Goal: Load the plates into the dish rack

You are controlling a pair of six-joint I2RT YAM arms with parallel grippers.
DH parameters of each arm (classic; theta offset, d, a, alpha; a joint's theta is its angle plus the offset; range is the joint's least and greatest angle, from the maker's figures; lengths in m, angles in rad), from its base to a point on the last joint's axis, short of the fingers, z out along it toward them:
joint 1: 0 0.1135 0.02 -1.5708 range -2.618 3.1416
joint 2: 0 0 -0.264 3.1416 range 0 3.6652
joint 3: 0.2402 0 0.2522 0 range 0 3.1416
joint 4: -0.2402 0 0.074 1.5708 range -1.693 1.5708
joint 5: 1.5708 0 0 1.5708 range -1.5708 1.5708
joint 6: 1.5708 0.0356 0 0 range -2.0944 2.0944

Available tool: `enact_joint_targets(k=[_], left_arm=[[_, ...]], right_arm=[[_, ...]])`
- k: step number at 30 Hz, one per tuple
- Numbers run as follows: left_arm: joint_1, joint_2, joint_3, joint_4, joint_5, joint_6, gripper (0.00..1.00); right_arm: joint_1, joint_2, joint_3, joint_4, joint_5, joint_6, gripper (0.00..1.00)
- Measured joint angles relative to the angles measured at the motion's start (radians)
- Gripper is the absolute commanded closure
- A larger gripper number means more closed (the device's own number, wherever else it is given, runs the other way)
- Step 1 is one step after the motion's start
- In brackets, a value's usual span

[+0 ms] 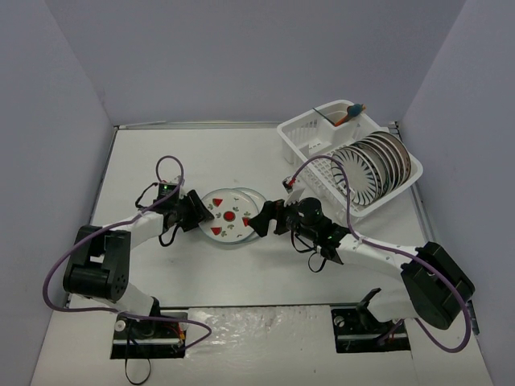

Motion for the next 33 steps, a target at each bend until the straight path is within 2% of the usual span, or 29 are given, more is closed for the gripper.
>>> enact_joint_targets(k=[10,14,22,33], left_arm=[[0.011,-0.010,-0.025,0.081,0.059,-0.050,0.93],[0.012,-0.048,-0.033,0.064,0.056,-0.059,0.99],[0.012,-0.197,-0.022,-0.046,0.042,-0.059,1.00],[0.014,-0.389,-0.001,-0.195,0.067,-0.056,1.00]], right_arm=[[0.000,-0.009,-0.009,-0.002,0.000,-0.004,0.00],[0.000,-0.031,-0.009,-0.014,0.000,-0.008,0.00],[0.000,-0.105,-0.004,-0.084,0.001,-0.030,0.00],[-0.039,-0.158,0.109,-0.204,-0.066,-0.014,0.00]])
